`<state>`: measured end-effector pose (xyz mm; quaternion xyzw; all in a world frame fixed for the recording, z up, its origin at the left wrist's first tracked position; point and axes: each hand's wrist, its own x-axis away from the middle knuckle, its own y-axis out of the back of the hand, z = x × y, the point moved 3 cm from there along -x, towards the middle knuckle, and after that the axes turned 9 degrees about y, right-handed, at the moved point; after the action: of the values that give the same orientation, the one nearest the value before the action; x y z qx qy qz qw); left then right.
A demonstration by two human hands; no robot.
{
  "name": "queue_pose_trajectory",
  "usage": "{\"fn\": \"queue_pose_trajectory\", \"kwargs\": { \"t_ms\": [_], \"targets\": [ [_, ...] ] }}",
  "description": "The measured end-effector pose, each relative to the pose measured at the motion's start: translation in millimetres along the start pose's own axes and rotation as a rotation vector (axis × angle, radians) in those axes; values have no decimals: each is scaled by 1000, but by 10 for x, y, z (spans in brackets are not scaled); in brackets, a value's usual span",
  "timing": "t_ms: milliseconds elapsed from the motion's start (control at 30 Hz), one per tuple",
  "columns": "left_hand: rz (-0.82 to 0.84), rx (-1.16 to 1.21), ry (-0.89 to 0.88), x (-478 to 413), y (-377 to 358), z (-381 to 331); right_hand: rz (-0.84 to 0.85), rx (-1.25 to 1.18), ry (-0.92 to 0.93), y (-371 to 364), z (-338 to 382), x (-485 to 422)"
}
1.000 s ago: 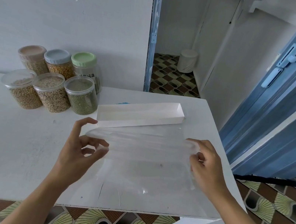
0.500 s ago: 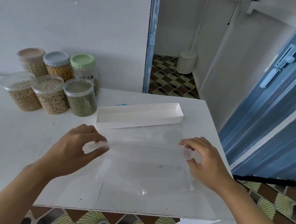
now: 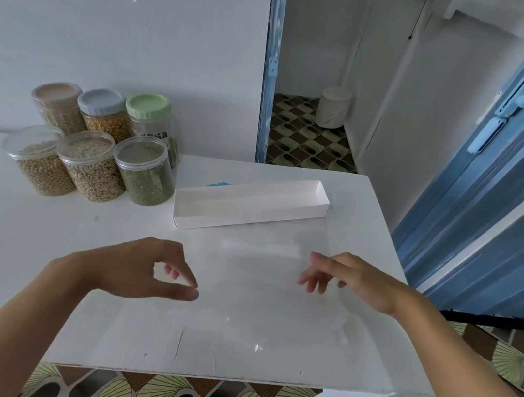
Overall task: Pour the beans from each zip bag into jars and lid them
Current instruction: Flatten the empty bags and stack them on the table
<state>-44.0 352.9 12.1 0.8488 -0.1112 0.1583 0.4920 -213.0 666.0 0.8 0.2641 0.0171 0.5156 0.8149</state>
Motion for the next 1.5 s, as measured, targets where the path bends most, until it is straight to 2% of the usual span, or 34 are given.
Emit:
{"fn": "queue_pose_trajectory", "kwargs": {
  "t_ms": [67, 100, 167, 233, 267, 300, 367, 433, 567, 733, 833, 967, 1033, 1133, 1200, 1400, 1500],
  "targets": [
    [-15, 122, -13, -48, 111, -40, -50, 43, -34, 49, -1, -81],
    [-81, 190, -16, -113, 179, -43, -60, 109, -27, 74, 7, -131],
    [-320, 238, -11, -323, 311, -5, -86, 239, 14, 119, 27, -271],
    [-523, 103, 23, -611, 360, 31, -189, 275, 32, 140, 47, -452],
    [-538, -17, 75, -775, 344, 39, -239, 314, 31, 139, 53, -552],
    [-496, -152, 139, -941, 312, 37, -260, 392, 27, 129, 50, -651],
    [-371, -353, 268, -1205, 243, 22, -184, 591, -34, 57, -22, -809],
    [-294, -423, 325, -1407, 192, 61, -84, 706, -105, -46, -158, -857],
    [-318, -423, 338, -1607, 256, 154, -50, 782, -113, -228, -403, -819],
    [-452, -233, 262, -1742, 640, 122, -177, 867, -23, -246, -454, -840],
    [-544, -192, 253, -1814, 952, 95, -285, 829, 60, -109, -437, -958],
    [-557, -244, 269, -2007, 1136, 112, -548, 810, 238, 190, -407, -1223],
    [-520, -261, 275, -2120, 1128, 133, -513, 834, 179, 333, -402, -1382],
    [-424, -256, 264, -2277, 1076, 174, -308, 819, -9, 450, -476, -1560],
    [-365, -312, 242, -2363, 1037, 190, -252, 772, -49, 455, -530, -1599],
    [-229, -493, 269, -2484, 885, 263, -280, 746, 13, 381, -632, -1492],
    [-208, -490, 288, -2467, 814, 259, -328, 726, 41, 348, -629, -1417]
  ]
}}
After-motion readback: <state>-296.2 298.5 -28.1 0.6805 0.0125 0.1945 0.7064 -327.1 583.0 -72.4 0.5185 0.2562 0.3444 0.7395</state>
